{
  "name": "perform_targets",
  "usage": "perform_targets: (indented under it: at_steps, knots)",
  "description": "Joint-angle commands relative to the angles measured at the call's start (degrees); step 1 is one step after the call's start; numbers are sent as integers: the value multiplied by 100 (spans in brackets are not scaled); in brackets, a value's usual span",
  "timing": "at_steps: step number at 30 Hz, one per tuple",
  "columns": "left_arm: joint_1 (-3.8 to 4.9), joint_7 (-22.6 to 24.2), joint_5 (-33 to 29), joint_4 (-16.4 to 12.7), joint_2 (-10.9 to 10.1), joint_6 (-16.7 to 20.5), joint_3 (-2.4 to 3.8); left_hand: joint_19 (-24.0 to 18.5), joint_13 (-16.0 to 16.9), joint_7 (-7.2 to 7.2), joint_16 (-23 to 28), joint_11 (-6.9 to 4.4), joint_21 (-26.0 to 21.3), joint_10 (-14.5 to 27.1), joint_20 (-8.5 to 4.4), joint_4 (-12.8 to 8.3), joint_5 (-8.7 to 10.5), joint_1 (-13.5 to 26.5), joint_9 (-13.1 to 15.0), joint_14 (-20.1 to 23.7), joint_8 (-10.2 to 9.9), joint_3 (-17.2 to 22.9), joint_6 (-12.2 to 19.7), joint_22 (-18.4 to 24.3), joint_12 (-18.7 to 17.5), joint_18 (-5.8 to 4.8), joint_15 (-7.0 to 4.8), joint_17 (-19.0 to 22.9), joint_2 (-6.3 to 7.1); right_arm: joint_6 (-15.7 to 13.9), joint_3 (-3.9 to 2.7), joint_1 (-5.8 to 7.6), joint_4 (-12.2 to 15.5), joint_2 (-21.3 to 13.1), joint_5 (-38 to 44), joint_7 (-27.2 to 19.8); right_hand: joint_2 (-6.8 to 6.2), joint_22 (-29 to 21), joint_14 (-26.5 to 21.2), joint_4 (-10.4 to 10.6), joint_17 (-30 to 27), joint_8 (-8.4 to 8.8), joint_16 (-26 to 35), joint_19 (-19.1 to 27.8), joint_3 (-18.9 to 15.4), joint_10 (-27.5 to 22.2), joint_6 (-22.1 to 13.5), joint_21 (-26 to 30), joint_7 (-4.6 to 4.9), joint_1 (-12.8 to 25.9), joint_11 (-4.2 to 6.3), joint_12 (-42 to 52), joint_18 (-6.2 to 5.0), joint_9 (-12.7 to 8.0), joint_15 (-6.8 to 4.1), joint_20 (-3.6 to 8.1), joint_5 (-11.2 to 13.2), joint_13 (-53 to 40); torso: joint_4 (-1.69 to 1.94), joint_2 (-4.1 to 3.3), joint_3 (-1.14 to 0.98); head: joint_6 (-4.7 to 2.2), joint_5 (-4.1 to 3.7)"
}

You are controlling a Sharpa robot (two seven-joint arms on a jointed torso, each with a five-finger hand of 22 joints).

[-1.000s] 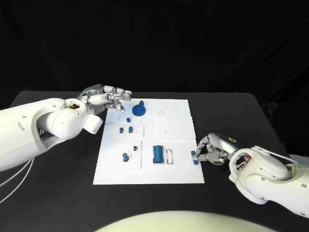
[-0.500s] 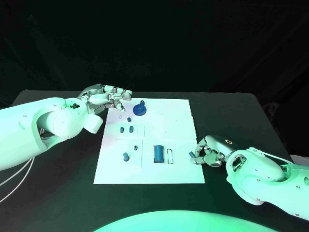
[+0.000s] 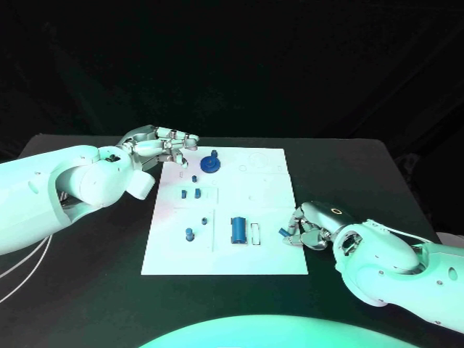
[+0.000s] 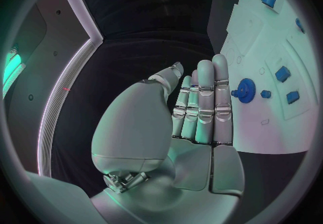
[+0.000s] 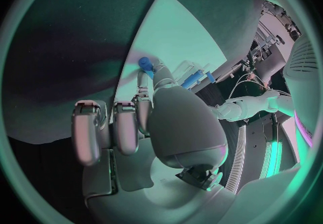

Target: Assemble the parts on the task board

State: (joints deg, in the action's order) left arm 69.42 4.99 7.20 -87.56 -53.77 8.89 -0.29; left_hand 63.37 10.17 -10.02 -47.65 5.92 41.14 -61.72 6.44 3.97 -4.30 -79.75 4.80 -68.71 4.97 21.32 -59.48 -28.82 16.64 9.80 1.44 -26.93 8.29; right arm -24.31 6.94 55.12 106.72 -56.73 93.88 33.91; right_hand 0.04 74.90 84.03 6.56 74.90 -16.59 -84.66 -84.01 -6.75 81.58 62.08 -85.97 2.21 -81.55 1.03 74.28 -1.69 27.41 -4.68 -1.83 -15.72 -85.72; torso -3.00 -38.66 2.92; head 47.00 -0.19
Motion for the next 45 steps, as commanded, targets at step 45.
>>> perform_targets:
  at_steps: [45]
  knots:
    - [3, 7, -29, -32, 48, -92, 3, 31, 8, -11, 1, 6, -19, 52, -1, 4, -5, 3, -8, 26, -3, -47, 45, 7, 40, 76, -4, 9, -41, -700, 16, 215, 126, 653, -2108, 86, -301, 1411, 428, 472, 666, -1, -37, -458, 1412, 103, 37, -57, 27, 311, 61, -40, 94, 29, -37, 43, -872, 680, -3, -14, -1, -22, 71]
